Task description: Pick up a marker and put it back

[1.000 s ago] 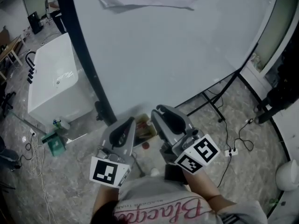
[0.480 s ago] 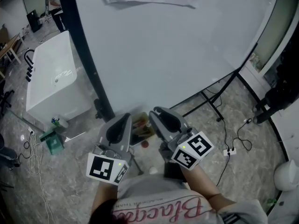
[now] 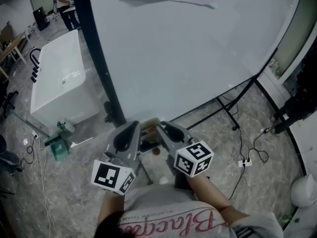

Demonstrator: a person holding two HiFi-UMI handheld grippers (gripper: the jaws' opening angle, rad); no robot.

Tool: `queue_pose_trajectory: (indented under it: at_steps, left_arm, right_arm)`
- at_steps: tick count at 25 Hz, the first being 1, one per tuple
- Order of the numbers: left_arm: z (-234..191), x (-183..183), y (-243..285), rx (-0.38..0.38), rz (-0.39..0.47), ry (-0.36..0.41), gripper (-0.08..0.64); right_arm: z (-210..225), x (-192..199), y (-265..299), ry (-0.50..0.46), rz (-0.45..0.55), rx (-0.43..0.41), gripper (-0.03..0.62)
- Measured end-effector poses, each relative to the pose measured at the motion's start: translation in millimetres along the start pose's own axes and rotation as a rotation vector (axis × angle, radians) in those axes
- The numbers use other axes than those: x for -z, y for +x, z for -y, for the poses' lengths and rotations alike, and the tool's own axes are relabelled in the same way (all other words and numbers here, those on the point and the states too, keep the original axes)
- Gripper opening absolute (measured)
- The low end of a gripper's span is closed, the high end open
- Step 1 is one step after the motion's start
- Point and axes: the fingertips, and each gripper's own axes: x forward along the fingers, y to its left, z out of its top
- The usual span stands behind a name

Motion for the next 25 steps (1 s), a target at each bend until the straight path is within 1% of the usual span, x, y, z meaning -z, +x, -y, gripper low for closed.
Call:
queue_pose_trajectory:
  at_steps: [3, 7, 9, 12, 14, 16, 20, 25]
  left_arm:
    - [-1.7, 2.3, 0.2, -0.002, -0.008, -0.001, 0.0]
    - [-0.7, 3.6, 1.5, 0.006, -0.015, -0.002, 0.0]
    - [-1.9, 4.0, 0.8, 0.003, -0.019, 0.006, 0.0]
    - [-5.6, 5.0, -0.1, -0.005, -0.024, 0.015, 0.0]
    - [-8.1, 5.1, 0.4, -0.006, -0.026, 0.018, 0.0]
    - [-10.5, 4.6, 0.2, -0.009, -0.025, 0.019, 0.0]
    - [-12.1, 4.2, -1.2, -0.009, -0.018, 0.02, 0.0]
    - [-13.9, 0.6, 0.9, 0.002, -0.003, 0.01, 0.0]
  right_arm:
    - [5.3, 9.5, 3.7, 0.021, -0.034, 0.011, 0.08]
    - [12.4, 12.0, 6.8, 0.05, -0.036, 0.024, 0.081]
    - [15.4, 11.8, 8.3, 0.024, -0.034, 0.047, 0.086]
    - [21.1, 13.9, 11.6, -0.04, -0.04, 0.093, 0.106]
    - [24.7, 14.9, 14.3, -0.068, -0.049, 0.109, 0.101]
    - [26.8, 13.0, 15.7, -0.079, -0.048, 0.117, 0.117]
    - [23.0, -9.9, 7.6, -0.093, 0.029, 0.111, 0.124]
    - [13.6, -57.8, -15.8, -0.173, 0.161, 0.122, 0.118]
